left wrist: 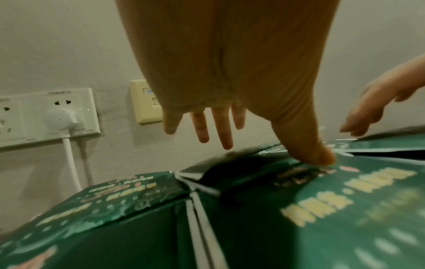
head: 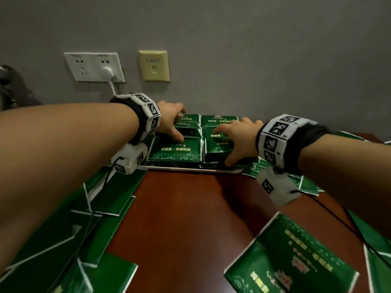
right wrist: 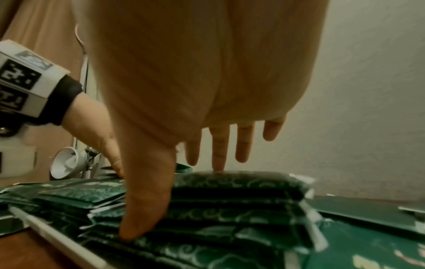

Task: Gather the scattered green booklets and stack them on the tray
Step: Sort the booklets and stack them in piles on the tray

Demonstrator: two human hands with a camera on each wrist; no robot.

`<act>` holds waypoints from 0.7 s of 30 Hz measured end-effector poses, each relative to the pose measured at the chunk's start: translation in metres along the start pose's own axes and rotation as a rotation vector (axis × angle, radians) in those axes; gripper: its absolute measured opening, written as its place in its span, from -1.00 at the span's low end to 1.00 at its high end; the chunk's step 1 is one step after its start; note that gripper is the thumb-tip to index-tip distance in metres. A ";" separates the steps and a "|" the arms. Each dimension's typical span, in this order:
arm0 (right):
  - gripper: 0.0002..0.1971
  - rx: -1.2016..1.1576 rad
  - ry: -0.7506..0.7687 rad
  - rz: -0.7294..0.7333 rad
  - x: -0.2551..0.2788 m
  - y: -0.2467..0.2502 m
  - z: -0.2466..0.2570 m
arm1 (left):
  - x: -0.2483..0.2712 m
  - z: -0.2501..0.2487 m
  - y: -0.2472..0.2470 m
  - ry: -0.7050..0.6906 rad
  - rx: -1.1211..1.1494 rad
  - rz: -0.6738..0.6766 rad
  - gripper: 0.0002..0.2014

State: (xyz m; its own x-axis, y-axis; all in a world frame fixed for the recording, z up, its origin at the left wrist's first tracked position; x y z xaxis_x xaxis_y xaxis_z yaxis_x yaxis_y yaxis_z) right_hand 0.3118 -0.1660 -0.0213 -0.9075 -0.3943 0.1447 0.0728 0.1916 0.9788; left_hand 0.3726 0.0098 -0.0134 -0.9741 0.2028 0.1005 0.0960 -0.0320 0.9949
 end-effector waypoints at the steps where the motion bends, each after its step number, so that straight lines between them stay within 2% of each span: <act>1: -0.07 0.005 -0.003 0.008 -0.002 -0.001 0.000 | -0.003 -0.001 -0.003 -0.008 0.002 0.011 -0.07; 4: -0.06 -0.007 -0.001 0.017 -0.002 -0.002 0.000 | -0.004 0.000 -0.011 -0.012 0.030 0.037 -0.03; 7: -0.05 -0.024 -0.017 -0.010 0.007 0.000 -0.002 | 0.005 0.000 -0.012 -0.006 0.007 -0.020 -0.03; 13: -0.01 -0.004 -0.033 -0.009 0.059 -0.007 0.003 | 0.052 -0.026 0.008 0.012 -0.027 -0.161 -0.27; 16: 0.00 -0.004 -0.064 0.083 0.106 -0.028 0.007 | 0.091 -0.053 0.005 -0.016 -0.072 -0.147 -0.38; 19: -0.10 0.005 -0.077 0.259 0.158 -0.054 0.005 | 0.136 -0.092 -0.012 -0.077 -0.069 -0.096 -0.44; 21: 0.02 0.027 -0.117 0.356 0.188 -0.068 0.002 | 0.170 -0.122 -0.028 -0.124 -0.048 -0.035 -0.41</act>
State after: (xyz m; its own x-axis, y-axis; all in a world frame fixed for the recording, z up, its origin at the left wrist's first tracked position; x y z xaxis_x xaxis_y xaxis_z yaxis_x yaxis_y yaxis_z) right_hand 0.1352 -0.2514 -0.0612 -0.8685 -0.1933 0.4564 0.3831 0.3224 0.8656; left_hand 0.1793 -0.0745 -0.0258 -0.9435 0.3242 0.0690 0.0490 -0.0693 0.9964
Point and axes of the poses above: each hand's wrist, its own x-axis away from the middle knuckle, its own y-axis out of the back of the hand, z = x × y, the point moved 7 cm from there along -x, towards the middle knuckle, and after that the axes turned 1 degree about -x, right-handed, at the moved point
